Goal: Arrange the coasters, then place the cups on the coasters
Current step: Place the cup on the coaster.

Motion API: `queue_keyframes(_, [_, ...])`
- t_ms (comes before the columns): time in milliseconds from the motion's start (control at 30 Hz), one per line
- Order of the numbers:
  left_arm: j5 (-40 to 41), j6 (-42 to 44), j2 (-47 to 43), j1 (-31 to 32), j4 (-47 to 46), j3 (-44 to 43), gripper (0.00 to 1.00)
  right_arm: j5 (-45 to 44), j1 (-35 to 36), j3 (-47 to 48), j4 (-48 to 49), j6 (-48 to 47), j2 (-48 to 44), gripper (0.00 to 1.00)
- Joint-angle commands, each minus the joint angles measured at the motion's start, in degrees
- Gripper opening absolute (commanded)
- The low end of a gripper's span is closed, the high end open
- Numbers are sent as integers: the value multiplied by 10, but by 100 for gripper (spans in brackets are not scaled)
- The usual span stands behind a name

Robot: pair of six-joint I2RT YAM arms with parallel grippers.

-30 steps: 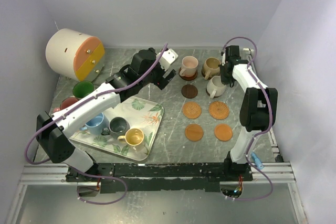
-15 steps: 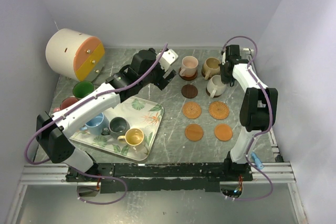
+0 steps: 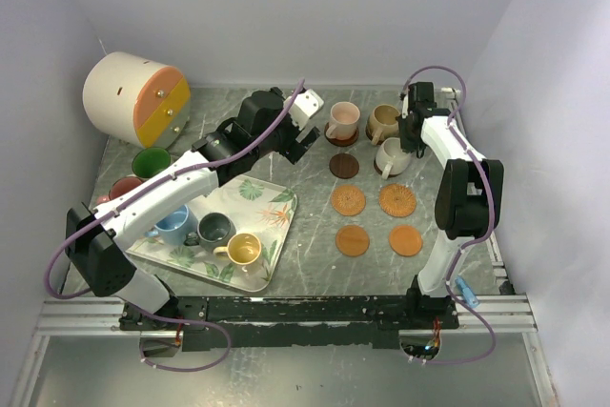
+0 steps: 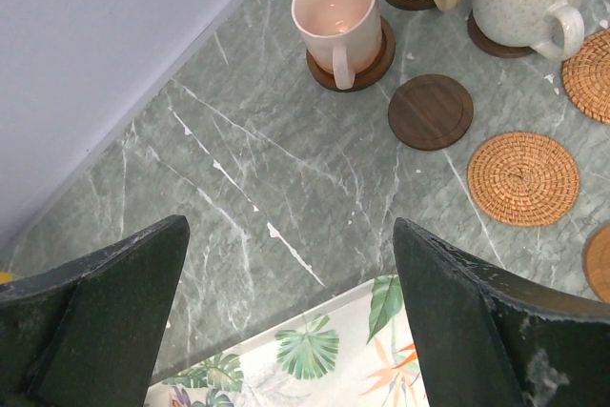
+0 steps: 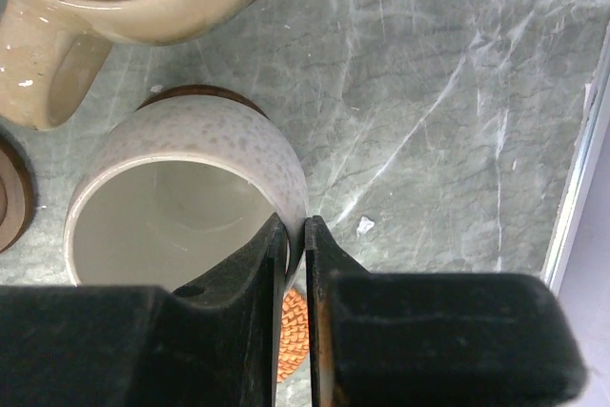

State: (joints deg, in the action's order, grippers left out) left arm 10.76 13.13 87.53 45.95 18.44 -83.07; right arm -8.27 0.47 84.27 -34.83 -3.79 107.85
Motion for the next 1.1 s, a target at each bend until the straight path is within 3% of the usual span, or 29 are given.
queue_keyframes(0, [-12,5,-19,-3,-14,2,100,5,2,1,22,7,2,12])
queue_keyframes(767, [-6,31,-25,-3,3,10,100,10,1,0,12,13,-22,23])
queue_keyframes(833, [-1,46,-24,-3,17,9,100,13,1,6,10,9,-31,26])
queue_keyframes(1067, [-63,68,-27,-68,87,21,99,58,1,10,22,-11,-92,56])
